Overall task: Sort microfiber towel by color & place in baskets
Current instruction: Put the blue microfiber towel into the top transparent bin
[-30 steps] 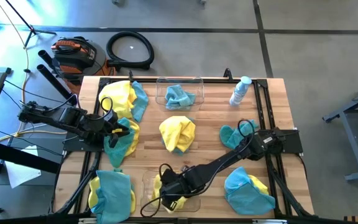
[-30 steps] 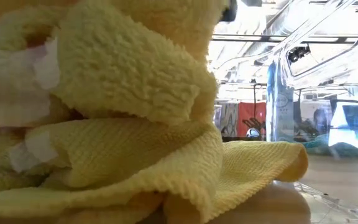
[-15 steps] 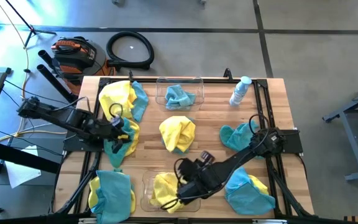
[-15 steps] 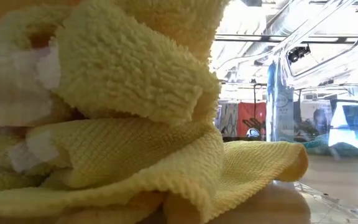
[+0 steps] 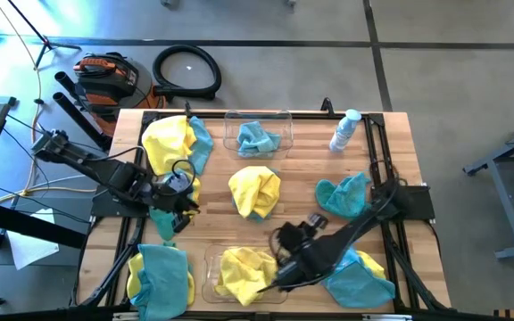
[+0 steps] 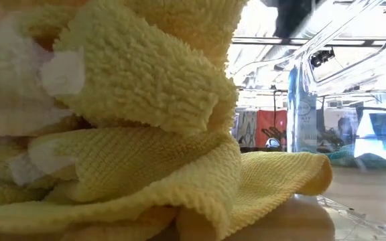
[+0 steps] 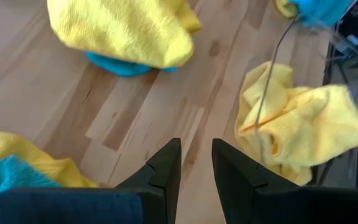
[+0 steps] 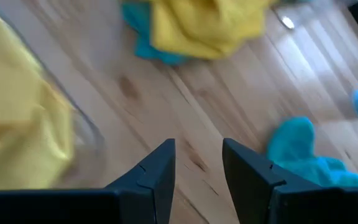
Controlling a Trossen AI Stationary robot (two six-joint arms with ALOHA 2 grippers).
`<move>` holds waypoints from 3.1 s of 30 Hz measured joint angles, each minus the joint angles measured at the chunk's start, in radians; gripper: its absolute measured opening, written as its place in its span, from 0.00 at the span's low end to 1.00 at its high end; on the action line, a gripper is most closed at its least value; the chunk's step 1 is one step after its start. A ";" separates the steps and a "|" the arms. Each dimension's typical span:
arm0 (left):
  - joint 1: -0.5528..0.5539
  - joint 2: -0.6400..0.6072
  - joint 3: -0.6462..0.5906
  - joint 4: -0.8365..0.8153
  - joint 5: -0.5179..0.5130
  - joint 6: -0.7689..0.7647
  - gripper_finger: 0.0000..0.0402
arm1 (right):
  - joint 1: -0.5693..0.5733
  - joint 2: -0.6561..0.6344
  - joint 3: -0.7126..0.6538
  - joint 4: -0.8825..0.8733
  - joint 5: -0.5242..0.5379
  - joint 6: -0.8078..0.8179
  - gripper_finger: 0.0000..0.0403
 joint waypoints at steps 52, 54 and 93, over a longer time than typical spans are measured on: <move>-0.317 0.598 0.254 -0.450 0.547 -0.188 0.02 | 0.064 -0.939 -1.218 0.836 -0.031 -0.132 0.32; -0.319 0.586 0.278 -0.456 0.546 -0.212 0.01 | 0.064 -0.939 -1.218 0.836 -0.031 -0.133 0.32; 0.023 0.306 0.770 -0.578 -0.488 -0.014 0.00 | 0.064 -0.939 -1.217 0.833 -0.031 -0.174 0.32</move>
